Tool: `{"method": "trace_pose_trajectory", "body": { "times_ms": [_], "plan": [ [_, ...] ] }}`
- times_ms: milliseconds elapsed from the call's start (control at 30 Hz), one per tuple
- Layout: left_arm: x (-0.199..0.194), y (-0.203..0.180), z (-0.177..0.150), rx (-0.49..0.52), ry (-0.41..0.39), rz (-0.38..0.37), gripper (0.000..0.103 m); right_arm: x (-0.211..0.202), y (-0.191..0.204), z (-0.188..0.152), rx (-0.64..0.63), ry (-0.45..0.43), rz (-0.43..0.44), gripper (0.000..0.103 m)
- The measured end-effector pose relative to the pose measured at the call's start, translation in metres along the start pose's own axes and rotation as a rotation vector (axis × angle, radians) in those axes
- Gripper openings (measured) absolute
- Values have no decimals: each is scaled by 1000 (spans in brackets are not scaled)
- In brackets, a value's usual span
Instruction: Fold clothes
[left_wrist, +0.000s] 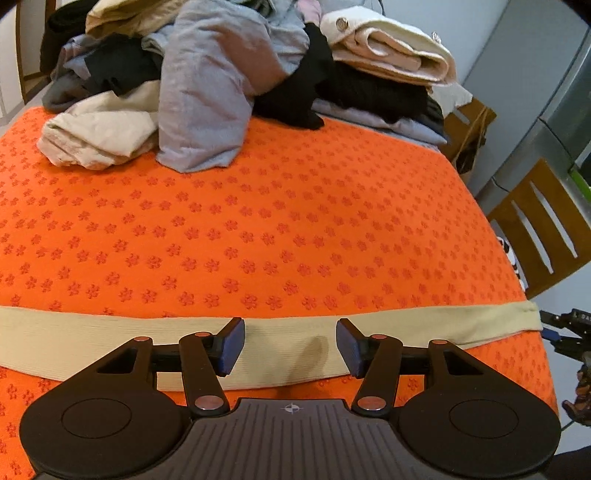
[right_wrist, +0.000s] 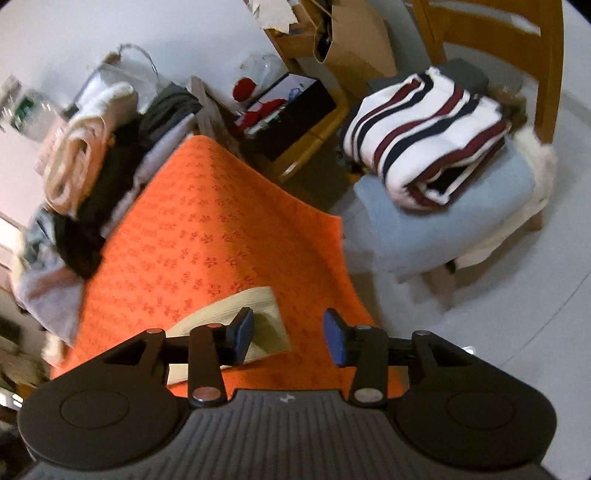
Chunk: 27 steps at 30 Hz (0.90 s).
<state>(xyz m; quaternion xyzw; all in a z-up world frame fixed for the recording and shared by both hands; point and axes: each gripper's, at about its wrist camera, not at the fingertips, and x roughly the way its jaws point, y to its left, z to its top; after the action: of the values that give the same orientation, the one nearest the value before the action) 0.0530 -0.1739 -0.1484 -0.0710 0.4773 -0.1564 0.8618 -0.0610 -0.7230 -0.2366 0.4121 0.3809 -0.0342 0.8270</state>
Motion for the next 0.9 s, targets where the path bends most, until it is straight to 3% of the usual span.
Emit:
{"method": "trace_pose_trajectory", "body": {
  "times_ms": [133,300,533,700,767,900],
  "plan": [
    [4,2,1,-9,17,6,57,10,-18,-8,116,-35,108,49],
    [-1,8,2,-35,9,24,57,20,-42,-14,278,-64,173,49],
    [-7,24,-3,-119,-2,41,57,27,-42,-19,335,-12,250,47],
    [-6,26,-2,-132,-14,38,57,26,-41,-18,402,-36,274,30],
    [-4,29,-1,-135,-17,47,57,24,-40,-17,418,-55,264,15],
    [-2,33,1,-136,-19,49,57,14,-29,-13,417,-114,219,8]
  ]
}}
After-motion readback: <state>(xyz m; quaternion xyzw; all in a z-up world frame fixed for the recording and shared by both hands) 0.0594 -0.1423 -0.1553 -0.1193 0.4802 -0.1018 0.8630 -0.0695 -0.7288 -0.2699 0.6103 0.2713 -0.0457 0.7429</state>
